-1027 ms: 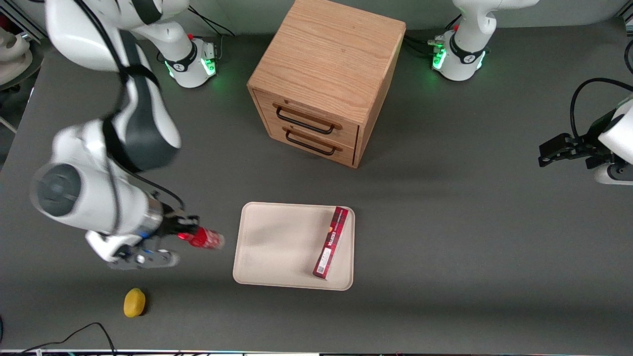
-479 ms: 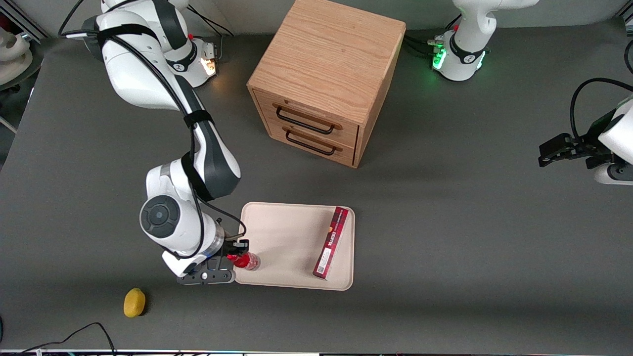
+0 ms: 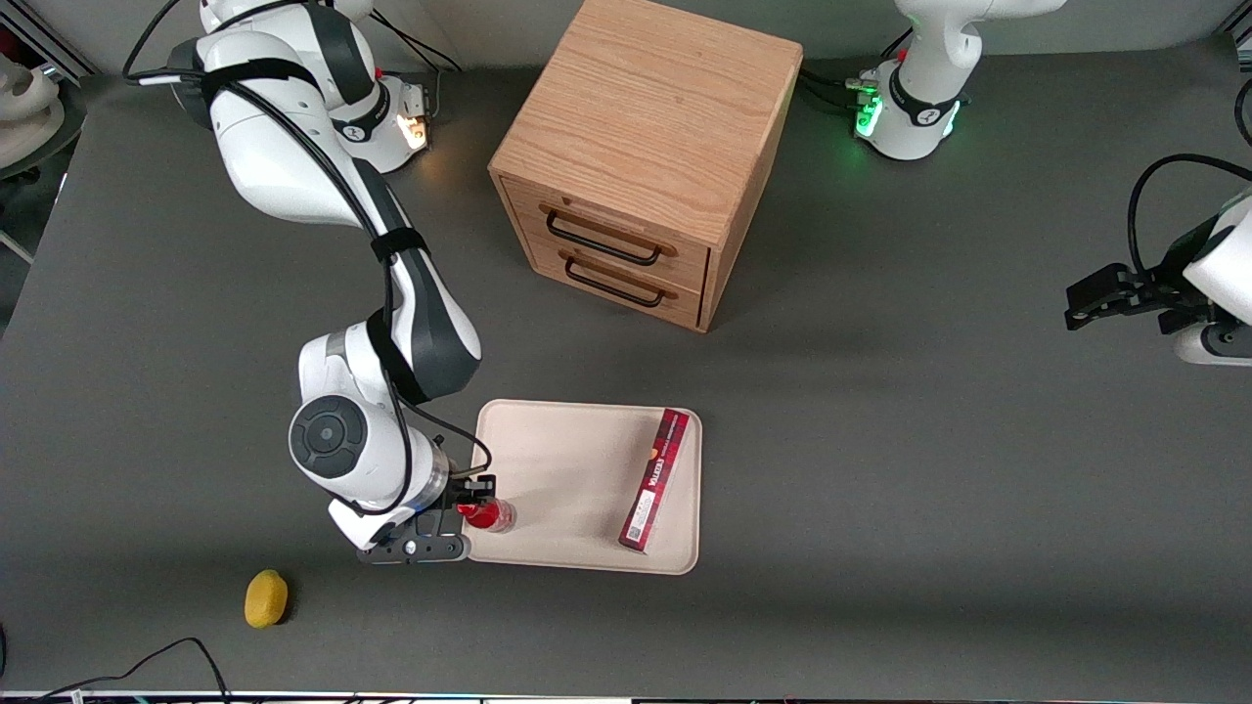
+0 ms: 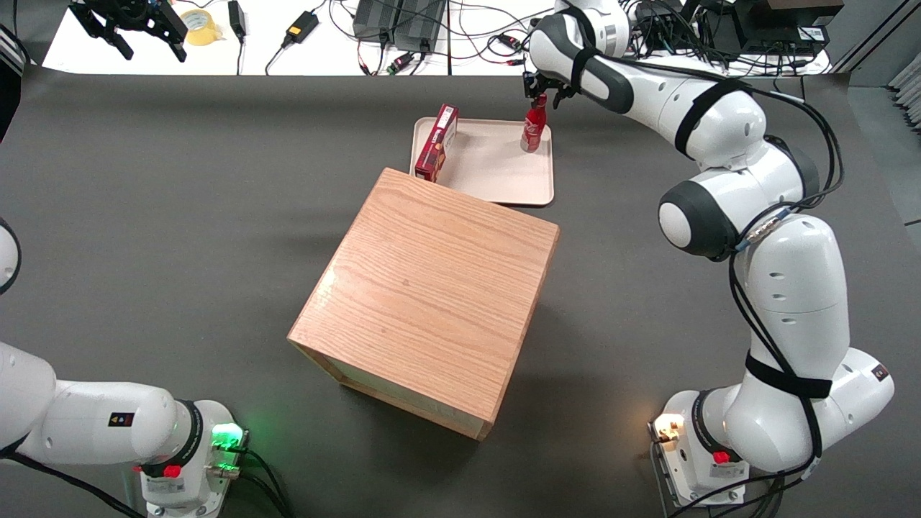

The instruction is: Place coke bottle on tray

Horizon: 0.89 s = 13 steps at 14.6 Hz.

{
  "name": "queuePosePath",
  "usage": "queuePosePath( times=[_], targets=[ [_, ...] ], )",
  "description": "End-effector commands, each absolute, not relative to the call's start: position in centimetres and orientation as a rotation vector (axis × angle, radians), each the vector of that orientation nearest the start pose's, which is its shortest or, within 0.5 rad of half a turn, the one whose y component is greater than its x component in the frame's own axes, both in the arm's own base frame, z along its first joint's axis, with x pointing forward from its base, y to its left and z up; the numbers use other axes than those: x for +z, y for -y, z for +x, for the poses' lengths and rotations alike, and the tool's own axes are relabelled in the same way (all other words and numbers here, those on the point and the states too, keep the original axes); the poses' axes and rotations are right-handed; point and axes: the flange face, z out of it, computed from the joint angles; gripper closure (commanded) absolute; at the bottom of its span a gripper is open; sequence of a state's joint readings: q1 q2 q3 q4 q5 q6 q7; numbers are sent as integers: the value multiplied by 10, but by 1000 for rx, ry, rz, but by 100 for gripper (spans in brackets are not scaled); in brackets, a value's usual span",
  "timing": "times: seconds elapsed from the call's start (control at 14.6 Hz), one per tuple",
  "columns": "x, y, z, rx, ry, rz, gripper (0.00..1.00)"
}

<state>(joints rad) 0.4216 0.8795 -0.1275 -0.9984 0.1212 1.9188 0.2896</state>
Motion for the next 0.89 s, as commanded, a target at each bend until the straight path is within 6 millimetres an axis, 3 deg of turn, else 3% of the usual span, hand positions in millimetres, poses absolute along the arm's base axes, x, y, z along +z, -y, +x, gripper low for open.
queuePosePath(
  times=[0.0, 0.34, 0.48, 0.62, 0.82],
  targets=[
    [376, -240, 700, 23, -36, -3104, 0],
    [460, -159, 580, 98, -74, -3085, 0],
    [491, -103, 542, 62, -70, -3078, 0],
    [519, -70, 524, 112, 21, -3075, 0],
    [587, -50, 530, 72, -11, -3072, 0]
  ],
)
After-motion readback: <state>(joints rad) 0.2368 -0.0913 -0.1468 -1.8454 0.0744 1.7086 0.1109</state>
